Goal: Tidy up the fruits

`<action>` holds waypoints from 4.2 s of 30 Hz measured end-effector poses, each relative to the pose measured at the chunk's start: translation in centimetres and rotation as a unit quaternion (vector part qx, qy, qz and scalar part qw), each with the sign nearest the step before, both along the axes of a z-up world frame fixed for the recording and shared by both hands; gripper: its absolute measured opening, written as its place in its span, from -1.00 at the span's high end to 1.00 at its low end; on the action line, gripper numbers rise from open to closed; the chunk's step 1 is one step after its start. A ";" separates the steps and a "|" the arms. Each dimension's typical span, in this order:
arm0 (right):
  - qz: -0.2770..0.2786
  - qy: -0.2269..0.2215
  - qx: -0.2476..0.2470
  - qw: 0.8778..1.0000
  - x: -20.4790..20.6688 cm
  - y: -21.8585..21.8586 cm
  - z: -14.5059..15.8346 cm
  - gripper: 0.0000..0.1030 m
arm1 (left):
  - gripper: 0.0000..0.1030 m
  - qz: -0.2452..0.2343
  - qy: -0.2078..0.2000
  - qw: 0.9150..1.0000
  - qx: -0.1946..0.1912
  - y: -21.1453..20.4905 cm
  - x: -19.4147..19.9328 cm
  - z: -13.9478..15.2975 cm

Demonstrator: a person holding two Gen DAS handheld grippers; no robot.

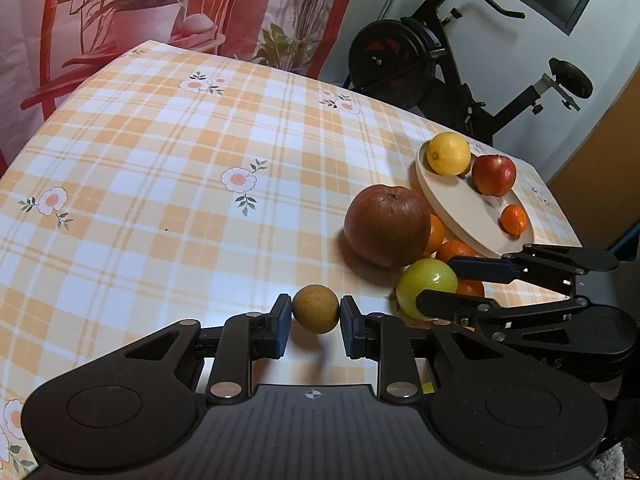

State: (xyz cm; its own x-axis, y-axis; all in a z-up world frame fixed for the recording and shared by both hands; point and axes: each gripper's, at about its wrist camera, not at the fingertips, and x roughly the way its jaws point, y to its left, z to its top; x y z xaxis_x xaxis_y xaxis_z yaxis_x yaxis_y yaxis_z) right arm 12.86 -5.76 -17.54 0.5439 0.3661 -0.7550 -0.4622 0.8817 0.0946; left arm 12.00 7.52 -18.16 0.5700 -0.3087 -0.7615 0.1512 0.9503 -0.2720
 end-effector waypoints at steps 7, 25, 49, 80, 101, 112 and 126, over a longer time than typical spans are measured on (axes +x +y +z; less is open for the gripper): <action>0.010 0.008 -0.001 1.000 0.1 0.5 -0.3 0.15 | 0.46 0.001 -0.001 1.000 0.000 0.0 -0.1 0.1; -0.005 -0.013 0.042 0.999 -1.5 -1.6 0.8 0.17 | 0.46 -0.015 -0.020 1.000 0.011 -1.7 -0.1 2.4; -0.082 -0.081 0.067 0.991 -0.1 -10.5 3.0 0.17 | 0.46 -0.091 -0.058 0.994 0.033 -9.7 3.9 5.6; -0.061 -0.112 -0.025 0.992 9.1 -13.1 -1.9 0.17 | 0.46 -0.159 0.019 0.984 0.083 -17.7 15.9 0.0; -0.080 -0.110 -0.020 0.991 8.0 -13.3 -1.0 0.15 | 0.45 -0.129 0.020 0.990 0.059 -16.1 15.9 1.0; -0.100 -0.120 0.010 0.988 4.5 -13.0 1.6 0.15 | 0.44 -0.113 -0.009 0.992 0.046 -12.9 12.6 4.2; -0.124 -0.092 0.058 0.986 -1.6 -10.7 1.3 0.15 | 0.44 -0.067 -0.045 0.996 0.035 -7.0 6.3 5.8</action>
State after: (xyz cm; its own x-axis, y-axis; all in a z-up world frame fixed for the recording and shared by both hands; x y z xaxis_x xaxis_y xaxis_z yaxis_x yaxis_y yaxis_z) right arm 11.26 -16.45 -16.28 0.7514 0.2818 -0.5966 -0.2514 0.9583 0.1360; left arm 18.32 0.52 -12.37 0.5942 -0.3348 -0.7313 0.2986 0.9361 -0.1859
